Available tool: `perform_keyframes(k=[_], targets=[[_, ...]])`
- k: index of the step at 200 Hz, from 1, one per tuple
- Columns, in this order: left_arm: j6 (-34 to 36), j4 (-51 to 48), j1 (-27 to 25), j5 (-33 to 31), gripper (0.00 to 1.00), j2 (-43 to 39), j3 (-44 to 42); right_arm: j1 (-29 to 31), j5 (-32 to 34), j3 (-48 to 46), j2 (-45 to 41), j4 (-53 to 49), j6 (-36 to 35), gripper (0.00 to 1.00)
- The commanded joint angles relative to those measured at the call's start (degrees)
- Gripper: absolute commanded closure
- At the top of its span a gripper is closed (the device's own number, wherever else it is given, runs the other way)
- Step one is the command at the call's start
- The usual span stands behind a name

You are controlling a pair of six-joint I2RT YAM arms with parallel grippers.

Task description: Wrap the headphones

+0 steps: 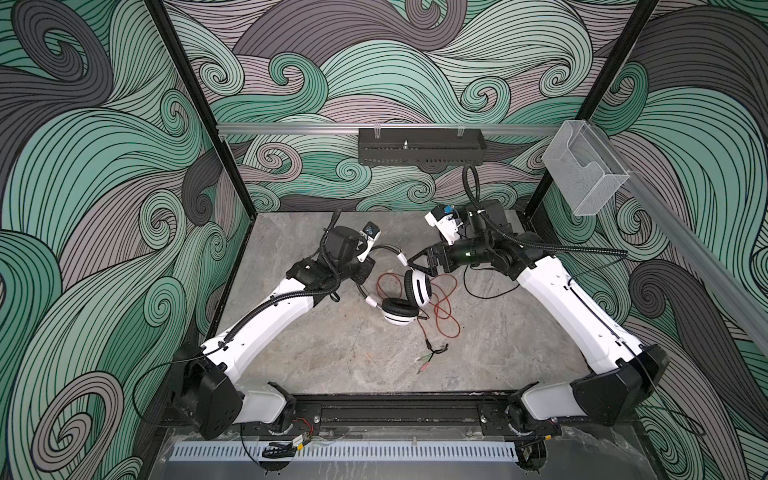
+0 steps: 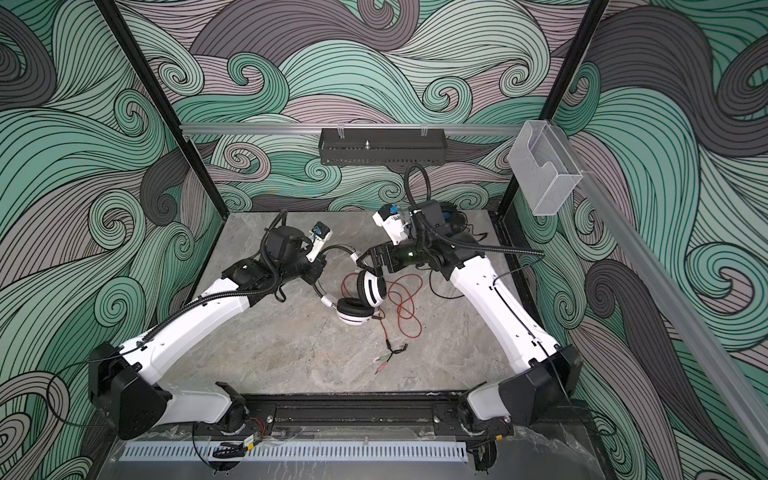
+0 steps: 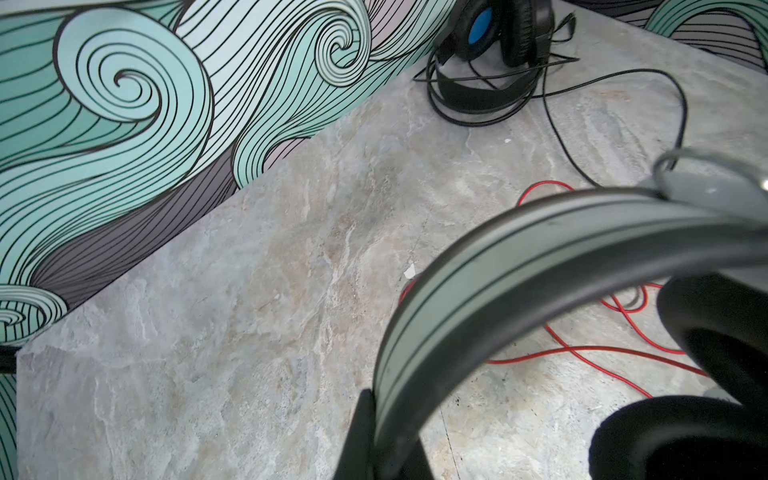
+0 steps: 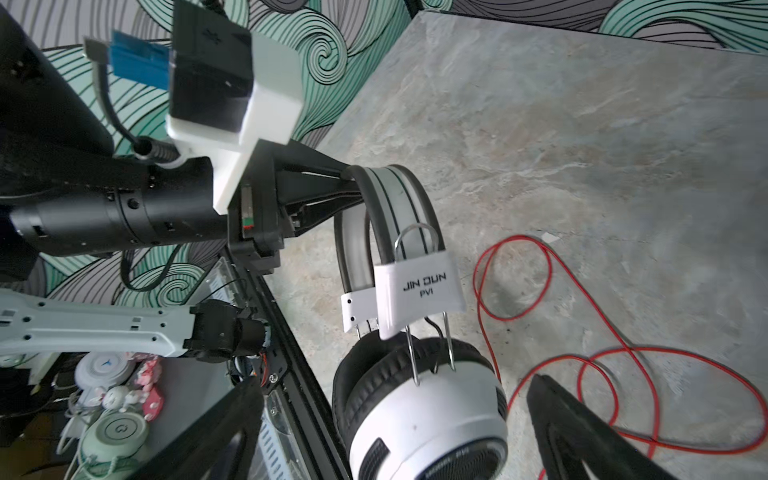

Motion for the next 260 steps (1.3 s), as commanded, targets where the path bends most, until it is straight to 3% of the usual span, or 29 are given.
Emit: perform_keyframes(k=[1,41,88,202,215,260], targets=[[0.40,1.95,-0.82,4.15,1.00,-2.26,1.58,1.34,-6.48,-2.64,-0.70,3.49,0.69,0.00],[0.05,0.99,-2.46,4.48,1.00,-3.58,1.76,1.85,-10.68,-5.20,-0.13,7.83,3.30,0.03],[-0.27,0.68,-3.83,4.13,1.00,-4.33,1.17,2.09,-14.29,-7.55,1.69,12.43,6.04,0.29],[-0.07,-0.89,-5.30,3.01,1.00,-4.99,2.12,1.13,-11.95,-12.07,0.35,13.73,4.14,0.09],[-0.04,-1.38,-5.45,3.06,1.00,-4.74,2.38,1.13,-12.44,-12.79,0.18,15.16,4.94,0.14],[-0.83,-1.38,-5.90,3.16,1.00,-4.75,1.59,1.15,-13.97,-13.24,1.11,17.42,6.41,0.53]])
